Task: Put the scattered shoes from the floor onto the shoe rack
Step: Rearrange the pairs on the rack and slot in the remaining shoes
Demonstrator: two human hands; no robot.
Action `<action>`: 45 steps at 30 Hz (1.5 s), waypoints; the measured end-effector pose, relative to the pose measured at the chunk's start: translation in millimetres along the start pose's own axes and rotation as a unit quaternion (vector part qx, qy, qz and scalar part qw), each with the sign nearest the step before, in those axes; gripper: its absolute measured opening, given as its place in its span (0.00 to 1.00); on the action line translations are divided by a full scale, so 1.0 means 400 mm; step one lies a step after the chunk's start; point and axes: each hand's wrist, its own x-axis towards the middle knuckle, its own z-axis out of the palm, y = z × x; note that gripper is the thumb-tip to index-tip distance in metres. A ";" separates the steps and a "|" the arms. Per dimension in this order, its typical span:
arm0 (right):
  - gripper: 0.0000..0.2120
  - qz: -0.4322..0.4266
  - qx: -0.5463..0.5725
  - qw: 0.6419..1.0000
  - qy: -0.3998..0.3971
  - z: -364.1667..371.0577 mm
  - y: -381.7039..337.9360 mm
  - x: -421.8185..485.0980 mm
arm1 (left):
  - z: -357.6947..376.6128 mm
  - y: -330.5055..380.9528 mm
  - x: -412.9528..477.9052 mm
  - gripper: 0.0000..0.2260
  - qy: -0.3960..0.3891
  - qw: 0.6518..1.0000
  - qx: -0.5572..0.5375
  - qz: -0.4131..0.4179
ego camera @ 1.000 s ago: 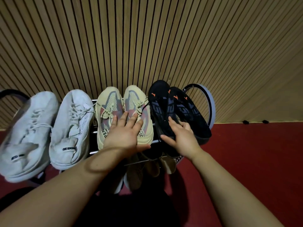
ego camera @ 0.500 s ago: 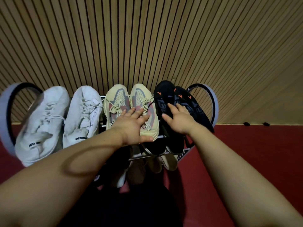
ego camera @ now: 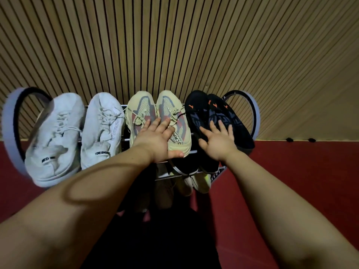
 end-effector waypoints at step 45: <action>0.27 0.043 0.153 0.925 0.347 0.412 -0.268 -0.233 | 0.462 -0.215 -0.368 0.45 0.114 0.992 0.045 -0.029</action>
